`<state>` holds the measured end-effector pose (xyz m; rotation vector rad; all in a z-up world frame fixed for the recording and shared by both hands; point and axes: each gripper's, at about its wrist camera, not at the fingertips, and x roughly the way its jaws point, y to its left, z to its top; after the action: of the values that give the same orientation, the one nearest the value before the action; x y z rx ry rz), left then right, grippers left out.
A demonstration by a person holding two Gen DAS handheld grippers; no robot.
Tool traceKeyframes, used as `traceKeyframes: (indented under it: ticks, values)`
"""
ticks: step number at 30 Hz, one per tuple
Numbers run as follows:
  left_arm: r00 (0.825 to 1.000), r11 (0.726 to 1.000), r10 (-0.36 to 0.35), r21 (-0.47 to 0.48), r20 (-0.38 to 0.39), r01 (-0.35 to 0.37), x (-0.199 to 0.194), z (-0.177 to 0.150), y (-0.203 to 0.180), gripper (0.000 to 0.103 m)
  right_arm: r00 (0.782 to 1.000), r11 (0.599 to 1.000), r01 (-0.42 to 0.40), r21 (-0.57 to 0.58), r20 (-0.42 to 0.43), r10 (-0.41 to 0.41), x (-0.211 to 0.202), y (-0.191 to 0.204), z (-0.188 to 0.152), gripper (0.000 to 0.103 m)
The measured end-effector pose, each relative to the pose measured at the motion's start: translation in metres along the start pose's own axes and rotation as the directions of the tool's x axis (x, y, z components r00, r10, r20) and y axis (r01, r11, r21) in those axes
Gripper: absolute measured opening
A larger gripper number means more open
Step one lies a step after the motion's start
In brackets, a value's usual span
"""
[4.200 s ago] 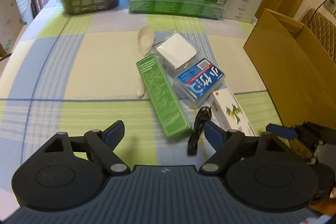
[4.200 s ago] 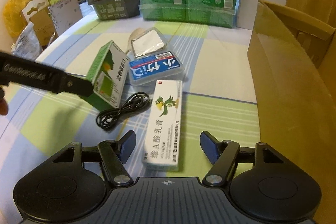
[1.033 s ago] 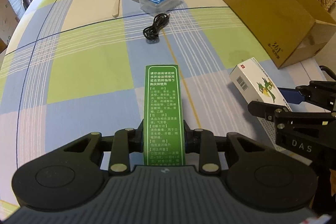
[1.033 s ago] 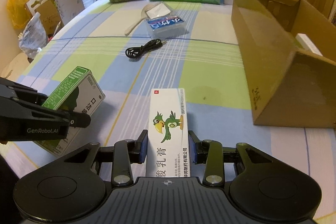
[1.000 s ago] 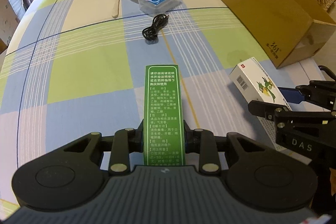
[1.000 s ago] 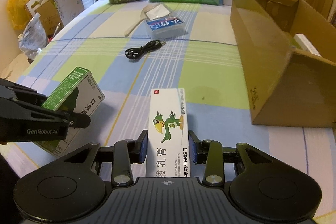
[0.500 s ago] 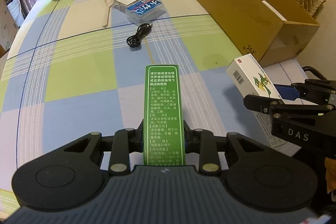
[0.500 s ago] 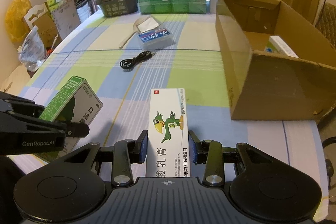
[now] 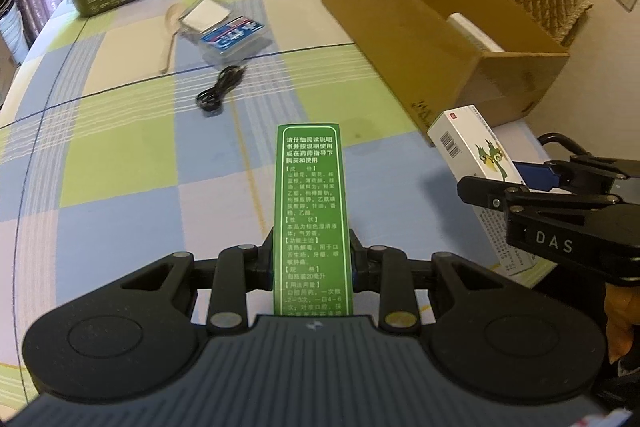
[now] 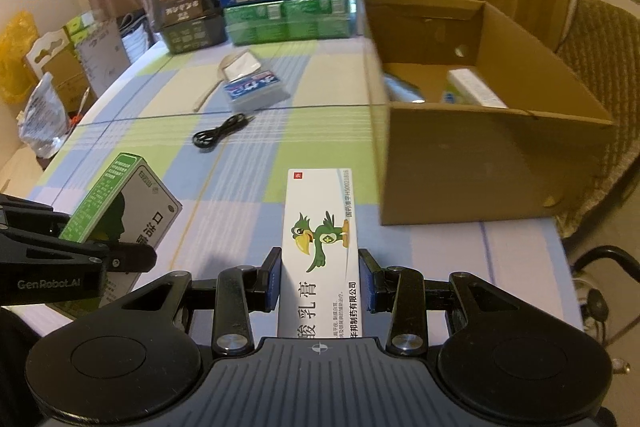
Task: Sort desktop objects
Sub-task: 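Lift the green box with the left tool while the right tool lifts the ointment box, then carry both held boxes over the open cardboard box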
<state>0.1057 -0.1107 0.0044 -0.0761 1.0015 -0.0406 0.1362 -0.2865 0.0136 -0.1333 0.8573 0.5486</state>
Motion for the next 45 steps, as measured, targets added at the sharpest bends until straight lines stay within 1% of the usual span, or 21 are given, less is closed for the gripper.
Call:
traceKeyframes:
  ticks: [13, 30, 39, 45]
  values:
    - [0.998, 0.997, -0.062, 0.051, 0.013, 0.061, -0.001, 0.013, -0.042, 0.025, 0.998, 0.997, 0.049, 0.063, 0.032, -0.051, -0.023, -0.038, -0.001, 0.035]
    - [0.992, 0.987, -0.118, 0.114, 0.034, 0.113, -0.004, 0.036, -0.081, 0.025, 0.994, 0.991, 0.088, 0.097, 0.062, -0.095, -0.04, -0.069, 0.002, 0.035]
    - [0.987, 0.979, -0.151, 0.149, 0.054, 0.142, -0.002, 0.061, -0.105, 0.025, 0.988, 0.989, 0.11, 0.102, 0.1, -0.12, -0.05, -0.087, 0.015, 0.035]
    - [0.982, 0.974, -0.172, 0.163, 0.081, 0.158, -0.002, 0.088, -0.118, 0.025, 0.983, 0.989, 0.115, 0.091, 0.134, -0.127, -0.056, -0.098, 0.033, 0.035]
